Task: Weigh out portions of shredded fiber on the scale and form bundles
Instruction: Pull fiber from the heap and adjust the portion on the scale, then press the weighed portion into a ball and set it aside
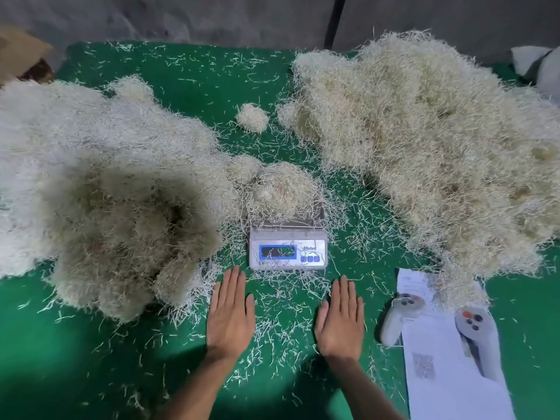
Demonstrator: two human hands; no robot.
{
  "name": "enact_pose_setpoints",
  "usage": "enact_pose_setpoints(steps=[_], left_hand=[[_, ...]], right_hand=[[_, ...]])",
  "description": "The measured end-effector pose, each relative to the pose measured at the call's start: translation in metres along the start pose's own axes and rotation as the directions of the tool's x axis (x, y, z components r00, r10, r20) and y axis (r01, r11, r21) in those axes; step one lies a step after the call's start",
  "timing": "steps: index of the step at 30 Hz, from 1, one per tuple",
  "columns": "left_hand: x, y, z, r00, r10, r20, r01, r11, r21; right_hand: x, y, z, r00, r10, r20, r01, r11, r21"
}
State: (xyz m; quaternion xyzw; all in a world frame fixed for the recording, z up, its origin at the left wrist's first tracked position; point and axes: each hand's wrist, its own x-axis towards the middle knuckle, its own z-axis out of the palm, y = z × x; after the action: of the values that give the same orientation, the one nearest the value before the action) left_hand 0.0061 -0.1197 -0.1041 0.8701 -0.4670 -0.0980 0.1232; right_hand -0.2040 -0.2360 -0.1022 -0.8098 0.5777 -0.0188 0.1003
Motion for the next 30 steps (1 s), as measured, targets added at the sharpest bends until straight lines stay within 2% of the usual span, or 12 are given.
enact_pose_setpoints(steps=[3, 6, 30], left_hand=[[0.0023, 0.0008, -0.0001, 1.000, 0.011, 0.001, -0.011, 0.993, 0.116], [0.0005, 0.0012, -0.0018, 1.000, 0.008, 0.017, -0.011, 0.987, 0.160], [-0.0006, -0.0023, 0.0029, 1.000, 0.013, 0.025, -0.016, 0.989, 0.145]], right_hand=[[-0.0003, 0.0000, 0.0026, 1.000, 0.005, -0.012, -0.006, 1.000, -0.006], [-0.0024, 0.0015, 0.0037, 1.000, -0.002, -0.018, 0.002, 1.000, -0.011], [-0.0036, 0.0057, 0.0040, 0.999, -0.041, -0.026, 0.040, 0.999, -0.031]])
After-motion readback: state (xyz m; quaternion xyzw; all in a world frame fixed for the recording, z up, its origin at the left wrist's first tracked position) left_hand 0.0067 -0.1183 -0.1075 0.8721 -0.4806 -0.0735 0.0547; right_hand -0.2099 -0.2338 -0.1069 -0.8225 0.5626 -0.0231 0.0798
